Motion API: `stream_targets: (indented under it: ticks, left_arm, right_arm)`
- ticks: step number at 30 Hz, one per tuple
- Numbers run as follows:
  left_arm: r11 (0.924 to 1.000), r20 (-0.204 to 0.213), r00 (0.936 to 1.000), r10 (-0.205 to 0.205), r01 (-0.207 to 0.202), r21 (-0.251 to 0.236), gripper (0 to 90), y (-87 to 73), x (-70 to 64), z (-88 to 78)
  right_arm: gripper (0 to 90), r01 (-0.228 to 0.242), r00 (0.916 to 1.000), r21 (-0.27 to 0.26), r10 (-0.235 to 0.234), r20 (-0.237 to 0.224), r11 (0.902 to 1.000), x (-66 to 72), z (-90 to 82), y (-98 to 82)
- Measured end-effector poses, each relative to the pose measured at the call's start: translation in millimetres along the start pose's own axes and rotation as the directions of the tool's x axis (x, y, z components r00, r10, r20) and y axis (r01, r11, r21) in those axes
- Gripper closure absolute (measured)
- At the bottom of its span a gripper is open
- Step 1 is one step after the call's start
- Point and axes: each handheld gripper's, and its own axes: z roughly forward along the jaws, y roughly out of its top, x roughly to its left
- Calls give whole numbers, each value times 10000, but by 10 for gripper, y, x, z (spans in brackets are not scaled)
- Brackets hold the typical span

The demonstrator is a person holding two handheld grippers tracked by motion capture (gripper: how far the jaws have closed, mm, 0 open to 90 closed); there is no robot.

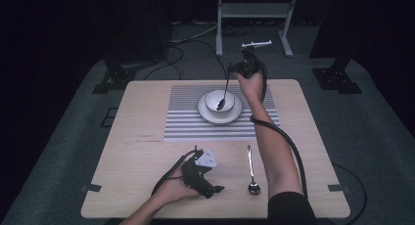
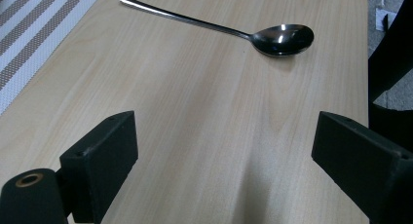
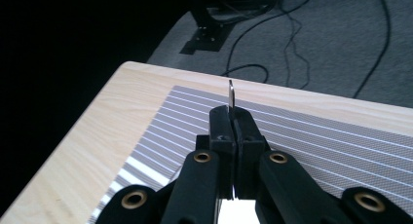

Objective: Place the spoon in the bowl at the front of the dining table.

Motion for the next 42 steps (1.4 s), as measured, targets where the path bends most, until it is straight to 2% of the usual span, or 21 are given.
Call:
stream_targets:
  ticks: [4,7,14,17,33,42]
  left_arm:
    - [10000,-38,10000,-12,12,-42,87,-2,11,-15]
    - [10000,-56,10000,-61,60,-77,87,-4,9,-15]
    - [10000,-93,10000,-37,37,-33,87,-6,17,-17]
    - [10000,-52,10000,-70,70,-39,87,-5,13,-3]
    - [10000,-45,10000,-28,28,-60,86,20,33,4]
    - [10000,23,10000,-25,25,-26,86,22,42,26]
  right_arm:
    - [884,183,9995,-78,-181,259,9998,-15,7,-32]
    - [883,242,9995,-54,-240,225,9997,-42,8,-58]
    - [873,356,9984,293,-368,427,9989,-143,36,-174]
    - [867,207,9993,318,-216,303,9993,-199,28,-208]
    - [849,219,9993,636,-238,292,9977,-299,-21,-255]
    - [804,248,9982,925,-298,526,9954,-377,-23,-304]
